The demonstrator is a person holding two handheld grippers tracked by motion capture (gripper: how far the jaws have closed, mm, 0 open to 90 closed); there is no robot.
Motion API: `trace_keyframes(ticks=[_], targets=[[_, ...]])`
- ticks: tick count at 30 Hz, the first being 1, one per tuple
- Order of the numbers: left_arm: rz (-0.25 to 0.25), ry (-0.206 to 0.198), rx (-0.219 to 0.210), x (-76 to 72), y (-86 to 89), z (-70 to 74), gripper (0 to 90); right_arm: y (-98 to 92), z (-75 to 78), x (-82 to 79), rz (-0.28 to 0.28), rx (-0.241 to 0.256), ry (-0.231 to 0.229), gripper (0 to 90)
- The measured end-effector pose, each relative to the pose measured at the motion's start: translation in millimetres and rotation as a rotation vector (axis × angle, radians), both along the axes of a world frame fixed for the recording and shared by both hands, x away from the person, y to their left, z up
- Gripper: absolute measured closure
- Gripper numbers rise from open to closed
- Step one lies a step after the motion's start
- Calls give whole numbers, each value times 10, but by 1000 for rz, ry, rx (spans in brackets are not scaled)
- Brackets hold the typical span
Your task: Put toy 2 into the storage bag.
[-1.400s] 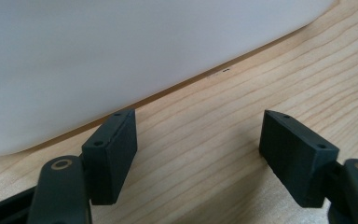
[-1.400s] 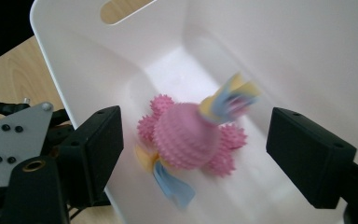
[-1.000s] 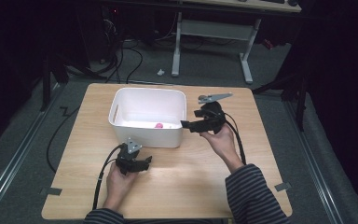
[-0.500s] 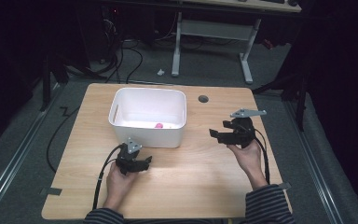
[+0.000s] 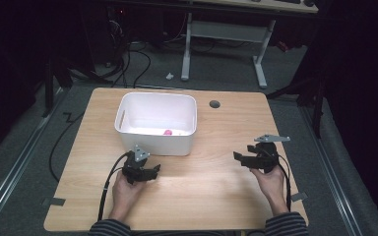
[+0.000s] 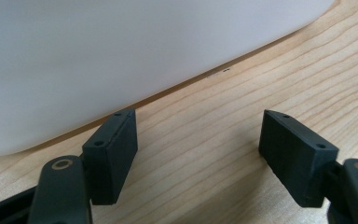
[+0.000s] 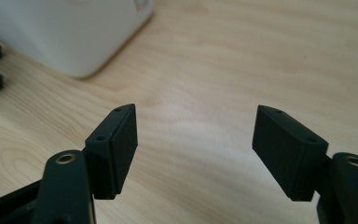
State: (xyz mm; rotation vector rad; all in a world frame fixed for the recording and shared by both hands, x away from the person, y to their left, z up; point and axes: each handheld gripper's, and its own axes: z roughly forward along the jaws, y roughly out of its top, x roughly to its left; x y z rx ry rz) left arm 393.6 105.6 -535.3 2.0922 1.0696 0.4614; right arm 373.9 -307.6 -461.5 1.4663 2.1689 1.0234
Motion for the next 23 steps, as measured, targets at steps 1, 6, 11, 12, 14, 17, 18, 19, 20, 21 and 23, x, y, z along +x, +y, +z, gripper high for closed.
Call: trace_keyframes(ticks=[1, 6, 11, 12, 14, 17, 18, 19, 20, 21, 23], targets=[[0, 0, 0, 0, 0, 0, 281, -11, -159, -1, -12, -23, 17, 311], [0, 0, 0, 0, 0, 0, 281, -2, -407, 8, -46, -52, 18, 311], [0, 0, 0, 0, 0, 0, 281, 68, -636, 7, -61, -137, -29, 337], [0, 0, 0, 0, 0, 0, 281, 68, -636, 7, -61, -137, -29, 337], [0, 0, 0, 0, 0, 0, 281, 69, -685, 1, -66, -127, -52, 338], [0, 0, 0, 0, 0, 0, 281, 71, -690, -5, -73, -126, -57, 335], [0, 0, 0, 0, 0, 0, 281, 74, -691, -7, -79, -127, -55, 327], [0, 0, 0, 0, 0, 0, 281, 75, -691, -8, -83, -128, -55, 321], [0, 0, 0, 0, 0, 0, 281, 75, -691, -8, -83, -128, -55, 321], [0, 0, 0, 0, 0, 0, 281, 76, -691, -10, -87, -128, -55, 313], [1, 0, 0, 0, 0, 0, 281, 84, -691, -25, -101, -128, -49, 292]])
